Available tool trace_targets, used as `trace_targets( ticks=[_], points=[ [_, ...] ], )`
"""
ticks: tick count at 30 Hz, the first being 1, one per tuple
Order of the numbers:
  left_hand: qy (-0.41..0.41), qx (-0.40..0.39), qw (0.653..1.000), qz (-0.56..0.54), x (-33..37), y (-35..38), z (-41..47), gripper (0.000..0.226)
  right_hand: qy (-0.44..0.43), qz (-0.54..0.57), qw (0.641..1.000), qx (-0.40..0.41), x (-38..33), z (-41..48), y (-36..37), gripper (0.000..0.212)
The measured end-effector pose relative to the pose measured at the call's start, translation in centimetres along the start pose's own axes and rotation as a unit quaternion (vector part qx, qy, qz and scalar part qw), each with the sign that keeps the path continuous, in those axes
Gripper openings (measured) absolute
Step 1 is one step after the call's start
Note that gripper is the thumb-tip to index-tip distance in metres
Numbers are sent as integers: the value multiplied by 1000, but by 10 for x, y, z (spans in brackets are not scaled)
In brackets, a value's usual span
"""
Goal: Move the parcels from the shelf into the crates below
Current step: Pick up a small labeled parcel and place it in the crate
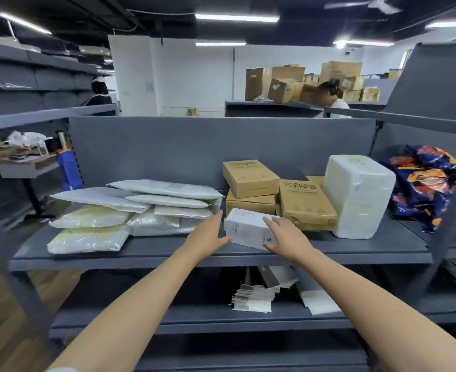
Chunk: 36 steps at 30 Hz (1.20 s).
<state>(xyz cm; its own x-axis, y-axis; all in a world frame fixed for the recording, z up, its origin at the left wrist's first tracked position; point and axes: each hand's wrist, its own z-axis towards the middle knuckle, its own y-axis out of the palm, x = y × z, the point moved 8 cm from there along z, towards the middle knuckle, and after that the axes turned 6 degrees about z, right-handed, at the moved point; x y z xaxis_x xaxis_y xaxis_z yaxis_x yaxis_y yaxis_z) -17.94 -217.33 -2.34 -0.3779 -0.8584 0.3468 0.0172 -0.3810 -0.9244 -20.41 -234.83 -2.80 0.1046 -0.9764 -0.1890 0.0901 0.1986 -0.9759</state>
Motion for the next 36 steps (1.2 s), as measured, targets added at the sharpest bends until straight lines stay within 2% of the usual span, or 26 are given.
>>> trace_targets(
  ticks=[4,11,17,25,28,31,34,36],
  points=[
    [16,-18,1000,4,-5,9,28,84,13,-33,999,-9,9,32,6,75],
    [43,-37,998,-21,-4,29,55,76,12,-49,998,-35,14,60,23,77],
    [35,-70,997,0,-7,47,61,85,13,-51,997,-56,20,66,34,65],
    [35,-64,997,-17,-9,49,51,80,16,16,998,-57,14,57,32,63],
    [41,-39,997,-44,-9,41,43,81,8,36,999,-33,9,49,32,55],
    [51,-8,996,-75,-8,31,31,85,9,111,994,-2,8,40,22,48],
    [103,25,994,26,-3,23,18,102,7,184,983,10,11,31,4,43],
    [161,53,979,110,8,18,10,108,-6,237,971,17,8,24,-10,40]
  ],
)
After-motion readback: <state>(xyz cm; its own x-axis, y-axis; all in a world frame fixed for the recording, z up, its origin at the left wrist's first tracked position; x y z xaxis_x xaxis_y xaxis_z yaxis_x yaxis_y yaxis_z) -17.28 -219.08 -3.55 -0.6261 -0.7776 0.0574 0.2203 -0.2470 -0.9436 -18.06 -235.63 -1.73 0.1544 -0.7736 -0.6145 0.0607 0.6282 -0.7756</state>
